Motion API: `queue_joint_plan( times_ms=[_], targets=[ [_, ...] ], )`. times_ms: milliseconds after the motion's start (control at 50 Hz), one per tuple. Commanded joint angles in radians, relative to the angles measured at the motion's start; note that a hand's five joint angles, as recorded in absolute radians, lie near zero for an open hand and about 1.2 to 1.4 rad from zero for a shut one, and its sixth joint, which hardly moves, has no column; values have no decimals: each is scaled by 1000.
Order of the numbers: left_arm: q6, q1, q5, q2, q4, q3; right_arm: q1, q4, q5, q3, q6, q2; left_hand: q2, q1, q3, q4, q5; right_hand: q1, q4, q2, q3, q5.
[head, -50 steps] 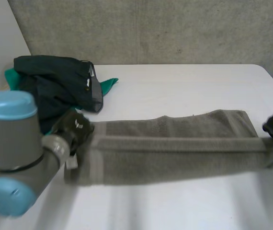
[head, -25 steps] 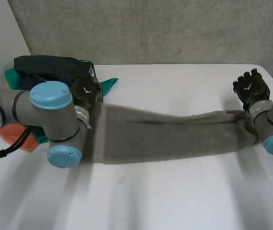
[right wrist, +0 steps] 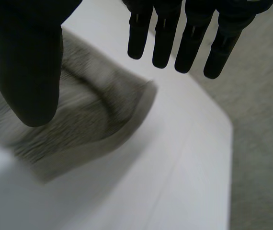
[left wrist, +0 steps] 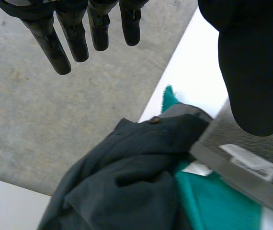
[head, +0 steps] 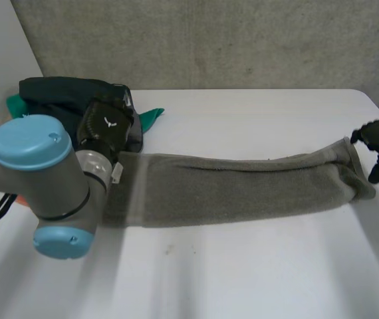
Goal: Fold the laundry.
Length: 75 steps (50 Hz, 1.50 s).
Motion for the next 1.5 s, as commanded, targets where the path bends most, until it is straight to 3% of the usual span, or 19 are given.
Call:
queue_joint_plan(
  times_ms=[20,240,280,300,320,480,620,720,780,880,1020,1120,1260,1280,1360,1420,1500],
  targets=[
    [-32,-20,5,7,1,-49,-44,-23,-62,50,-12,61,-30,-15,-37,-28,-50,119,115,122,118,112],
    [-33,-17,5,-10,2,-57,-53,-193,-59,53,-19,173,-30,-15,-37,-28,-50,148,145,151,148,141],
    [-32,-16,5,-10,1,-57,-58,-193,-58,51,-30,185,-30,-15,-37,-28,-50,419,416,423,419,412],
    [-32,-16,5,-10,1,-58,-62,-194,-58,48,-35,185,-30,-15,-37,-28,-50,753,749,756,752,745],
    [-33,-16,5,-10,1,-58,-69,-196,-55,47,-36,182,-30,-15,-37,-28,-50,935,932,938,935,928],
    [-32,-14,5,8,1,-70,-181,-207,-33,44,-62,106,-30,-15,-37,-28,-50,937,933,940,936,930],
    [-32,-7,6,44,-1,-93,-259,-208,-15,8,-265,70,-30,-15,-37,-28,-50,937,933,940,936,930],
    [-32,-3,5,59,-1,-119,-262,-217,48,-9,-409,64,-30,-15,-37,-28,-50,937,933,940,936,930],
    [-32,0,5,67,-1,-130,-186,-256,51,-9,-417,44,-30,-15,-37,-28,-50,937,933,940,936,930],
    [-32,1,5,102,-1,-146,44,-358,2,17,-385,-29,-30,-15,-37,-28,-50,937,933,940,936,930],
    [-33,3,2,166,-1,-169,394,-480,-142,71,-384,-57,-30,-15,-37,-28,-50,937,933,940,936,930],
    [-33,0,2,185,-1,-193,638,-494,-196,76,-407,53,-30,-15,-37,-28,-50,937,933,940,936,930],
    [-33,-10,3,180,-1,-216,806,-480,-164,74,-489,213,-30,-15,-37,-28,-50,937,933,940,936,930],
    [-33,-10,3,180,-1,-216,812,-478,-127,74,-495,220,-30,-15,-37,-28,-50,778,775,781,778,771],
    [-33,-11,5,173,1,-204,812,-490,-5,83,-429,185,-30,-15,-37,-28,-50,-285,-288,-282,-285,-292],
    [-32,-25,3,173,2,-176,786,-489,45,93,-330,124,-30,-15,-37,-28,-50,-285,-288,-282,-285,-292],
    [-33,-57,3,168,4,-118,672,-480,73,148,-28,-31,-30,-15,-37,-28,-50,-285,-288,-282,-285,-292]
  ],
)
